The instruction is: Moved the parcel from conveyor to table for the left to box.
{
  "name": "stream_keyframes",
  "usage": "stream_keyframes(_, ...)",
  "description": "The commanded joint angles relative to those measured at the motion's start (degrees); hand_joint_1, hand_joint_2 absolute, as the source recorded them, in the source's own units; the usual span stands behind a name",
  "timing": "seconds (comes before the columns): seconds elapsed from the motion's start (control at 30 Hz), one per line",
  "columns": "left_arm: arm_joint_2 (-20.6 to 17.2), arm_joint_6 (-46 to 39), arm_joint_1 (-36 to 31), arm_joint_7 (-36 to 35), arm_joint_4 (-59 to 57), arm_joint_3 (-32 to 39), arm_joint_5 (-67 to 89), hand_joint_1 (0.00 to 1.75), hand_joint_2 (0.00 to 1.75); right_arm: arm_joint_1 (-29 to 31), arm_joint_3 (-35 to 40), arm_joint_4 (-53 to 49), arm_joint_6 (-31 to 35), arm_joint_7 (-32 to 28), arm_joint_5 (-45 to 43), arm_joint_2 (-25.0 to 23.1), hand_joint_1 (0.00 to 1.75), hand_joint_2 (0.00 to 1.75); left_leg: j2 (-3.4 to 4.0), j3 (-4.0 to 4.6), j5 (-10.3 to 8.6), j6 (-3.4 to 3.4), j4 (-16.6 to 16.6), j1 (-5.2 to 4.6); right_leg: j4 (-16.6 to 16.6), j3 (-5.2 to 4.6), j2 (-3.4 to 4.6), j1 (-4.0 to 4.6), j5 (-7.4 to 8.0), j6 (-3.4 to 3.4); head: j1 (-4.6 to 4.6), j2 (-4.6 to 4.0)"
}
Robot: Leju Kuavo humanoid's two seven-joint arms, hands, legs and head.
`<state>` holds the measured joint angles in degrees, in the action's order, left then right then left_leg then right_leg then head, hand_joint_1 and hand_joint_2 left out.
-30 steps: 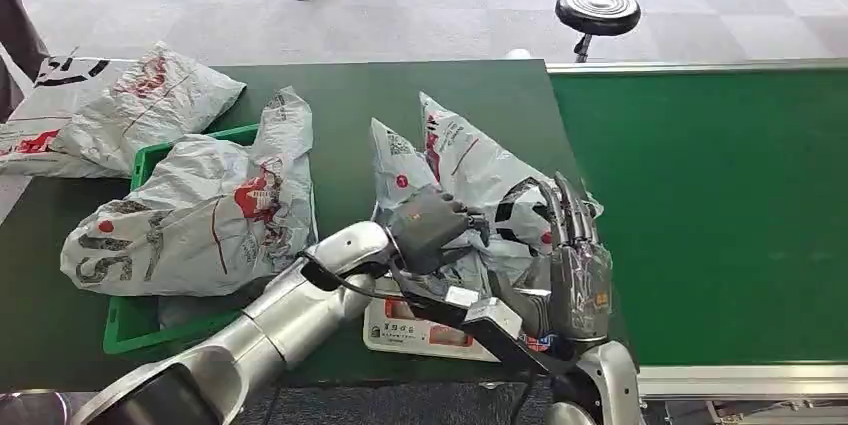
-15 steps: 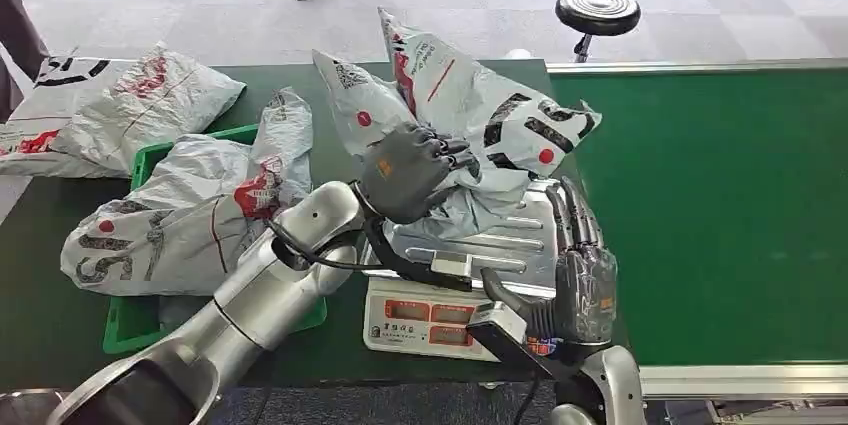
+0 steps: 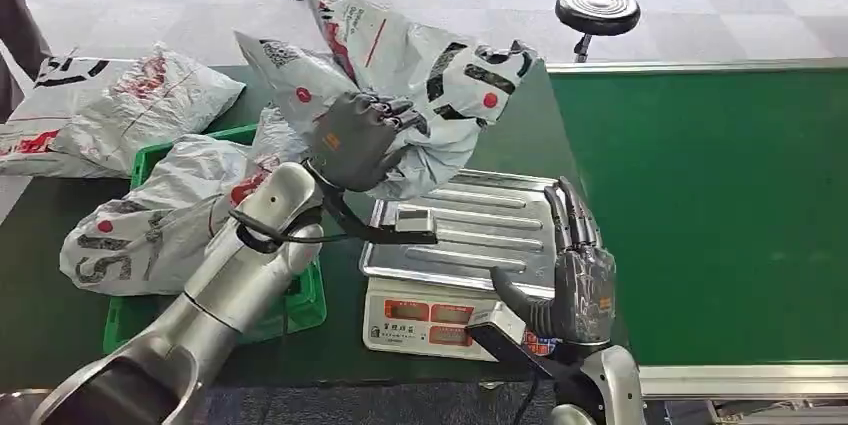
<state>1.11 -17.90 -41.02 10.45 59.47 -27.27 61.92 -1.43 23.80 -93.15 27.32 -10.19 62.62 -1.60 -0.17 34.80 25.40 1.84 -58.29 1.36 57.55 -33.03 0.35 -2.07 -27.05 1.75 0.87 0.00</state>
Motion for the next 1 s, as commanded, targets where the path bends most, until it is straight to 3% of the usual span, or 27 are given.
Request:
stream_keyframes(0.03,-4.1,-1.9,0.2,0.6,-6.5,10.0,1.3,1.75,1.75,-0.2,-1.7,2.3,-0.2,0.3,0.1,0.5,0.0,1.75,0.23,-0.22,-0.03,-0.12,0.2,0.0,-0.2,0.12,0.17,0.05,0.08,-0.22,0.0,0.0)
stream_keyframes(0.23,-6.8,-2.7,1.6,-0.6,-5.7,14.1,3.4,1.75,1.75,-1.9,-2.3,1.8,0.1,0.5,0.5,0.6,0.0,1.75,0.23,-0.22,0.0,-0.13,0.2,0.01,-0.2,0.16,0.16,0.06,0.06,-0.22,0.0,0.0)
stream_keyframes(0.6,-6.5,-2.7,1.7,-1.0,-5.5,14.5,4.0,1.75,1.75,-1.9,-2.4,1.9,-0.3,0.6,0.6,0.5,0.0,1.75,0.08,-0.03,-0.01,-0.09,0.1,0.01,-0.1,0.01,0.0,0.03,0.01,-0.13,0.0,0.0)
stream_keyframes(1.0,-14.0,-0.2,5.7,-0.6,6.2,22.3,6.1,1.75,1.75,-4.2,-3.3,1.9,0.9,0.3,1.7,0.4,0.0,1.75,0.18,0.0,0.03,-0.05,0.1,0.06,0.0,-0.11,0.13,0.08,-0.01,-0.16,0.0,0.0)
